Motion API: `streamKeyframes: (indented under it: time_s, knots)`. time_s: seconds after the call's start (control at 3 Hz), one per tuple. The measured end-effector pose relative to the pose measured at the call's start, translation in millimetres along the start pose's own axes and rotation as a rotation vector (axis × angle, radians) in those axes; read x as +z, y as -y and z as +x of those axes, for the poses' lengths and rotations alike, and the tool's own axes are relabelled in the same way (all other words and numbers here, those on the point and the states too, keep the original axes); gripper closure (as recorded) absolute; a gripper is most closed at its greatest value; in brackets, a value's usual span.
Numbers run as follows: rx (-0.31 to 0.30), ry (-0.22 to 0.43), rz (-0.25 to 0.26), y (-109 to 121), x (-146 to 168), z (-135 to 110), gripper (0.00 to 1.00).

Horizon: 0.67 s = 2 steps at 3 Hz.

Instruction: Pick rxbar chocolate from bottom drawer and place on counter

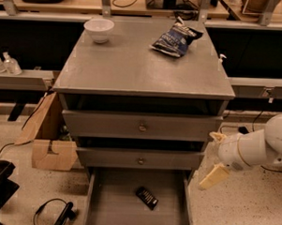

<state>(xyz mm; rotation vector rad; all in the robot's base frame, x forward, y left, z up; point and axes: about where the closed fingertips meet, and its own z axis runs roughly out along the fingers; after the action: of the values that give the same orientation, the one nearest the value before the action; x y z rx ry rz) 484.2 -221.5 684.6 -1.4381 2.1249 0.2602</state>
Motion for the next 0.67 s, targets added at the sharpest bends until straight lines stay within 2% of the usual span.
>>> streamKeyframes:
  time_s: [0.33, 0.67]
  knots:
    - [0.031, 0.147, -0.071, -46.1, 79.4, 8.5, 0.00]
    - [0.032, 0.265, -0.067, -69.0, 149.3, 12.2, 0.00]
